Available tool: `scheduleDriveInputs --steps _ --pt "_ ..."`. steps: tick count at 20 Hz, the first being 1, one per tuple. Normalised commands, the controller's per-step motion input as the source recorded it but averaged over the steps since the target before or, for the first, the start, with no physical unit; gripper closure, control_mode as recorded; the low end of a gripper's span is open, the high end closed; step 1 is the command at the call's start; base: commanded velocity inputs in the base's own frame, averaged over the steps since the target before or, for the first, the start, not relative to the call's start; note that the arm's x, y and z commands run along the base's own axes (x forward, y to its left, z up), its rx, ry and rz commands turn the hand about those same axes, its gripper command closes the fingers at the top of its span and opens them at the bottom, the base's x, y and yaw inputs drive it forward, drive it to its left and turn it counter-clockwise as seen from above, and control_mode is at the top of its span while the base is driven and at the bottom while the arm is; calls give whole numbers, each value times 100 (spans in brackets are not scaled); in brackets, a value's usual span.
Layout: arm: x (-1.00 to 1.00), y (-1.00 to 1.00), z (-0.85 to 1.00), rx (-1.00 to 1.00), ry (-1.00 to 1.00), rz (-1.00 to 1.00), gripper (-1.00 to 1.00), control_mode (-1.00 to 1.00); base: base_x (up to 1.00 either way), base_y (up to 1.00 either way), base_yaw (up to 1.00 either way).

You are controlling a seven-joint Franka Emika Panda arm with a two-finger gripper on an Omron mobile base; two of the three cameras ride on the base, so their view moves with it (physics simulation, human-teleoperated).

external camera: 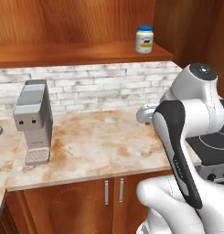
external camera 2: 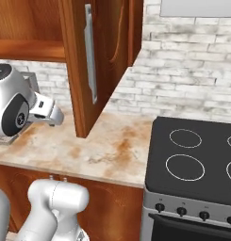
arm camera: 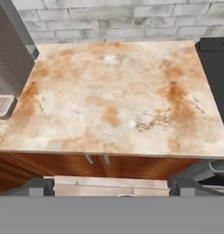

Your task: Take 2 condiments from the cabinet and move them on the counter near the stove.Make sure the condiments are lined up with each other, next to each other.

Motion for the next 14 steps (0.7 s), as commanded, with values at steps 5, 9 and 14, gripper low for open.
scheduleDriveInputs --steps 5,9,14 --pt "0 0 0 0 0 0 -100 100 46 14 -2" --pt "0 0 0 0 0 0 -100 100 57 9 -2" --pt "0 0 0 0 0 0 -100 100 57 5 -2"
